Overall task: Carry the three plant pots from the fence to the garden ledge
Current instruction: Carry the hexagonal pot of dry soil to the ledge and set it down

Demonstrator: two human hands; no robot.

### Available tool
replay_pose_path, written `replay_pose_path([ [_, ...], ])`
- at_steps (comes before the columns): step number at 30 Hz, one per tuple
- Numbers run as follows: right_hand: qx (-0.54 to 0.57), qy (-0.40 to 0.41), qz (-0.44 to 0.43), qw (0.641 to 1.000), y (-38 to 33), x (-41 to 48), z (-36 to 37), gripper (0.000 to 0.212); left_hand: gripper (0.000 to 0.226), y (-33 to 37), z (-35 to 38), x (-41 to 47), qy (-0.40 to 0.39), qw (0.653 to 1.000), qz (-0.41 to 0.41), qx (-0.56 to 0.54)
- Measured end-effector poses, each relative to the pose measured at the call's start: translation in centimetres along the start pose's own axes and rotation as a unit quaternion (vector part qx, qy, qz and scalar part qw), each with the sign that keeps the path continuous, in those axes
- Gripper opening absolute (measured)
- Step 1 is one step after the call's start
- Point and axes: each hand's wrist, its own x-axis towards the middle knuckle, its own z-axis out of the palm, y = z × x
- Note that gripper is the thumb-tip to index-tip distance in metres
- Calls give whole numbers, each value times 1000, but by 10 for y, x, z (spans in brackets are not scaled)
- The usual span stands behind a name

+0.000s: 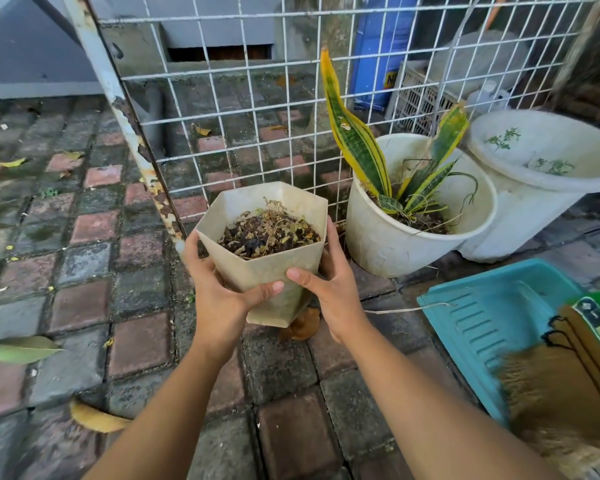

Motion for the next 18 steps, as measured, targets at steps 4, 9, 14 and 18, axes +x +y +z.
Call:
replay_pose_path([
  [4,19,3,-15,1000,-5,-9,12,102,141,15,-4,-8,19,1000,3,5],
  [9,-15,15,-32,999,-17,-15,35,104,134,37,-14,-3,15,999,41,13],
  [14,-19,5,-51,998,-33,-12,50,104,133,55,-21,1,26,999,43,-4],
  [18,1,-37,-72,997,-35,-7,53,103,134,63,-32,5,32,998,50,-9],
])
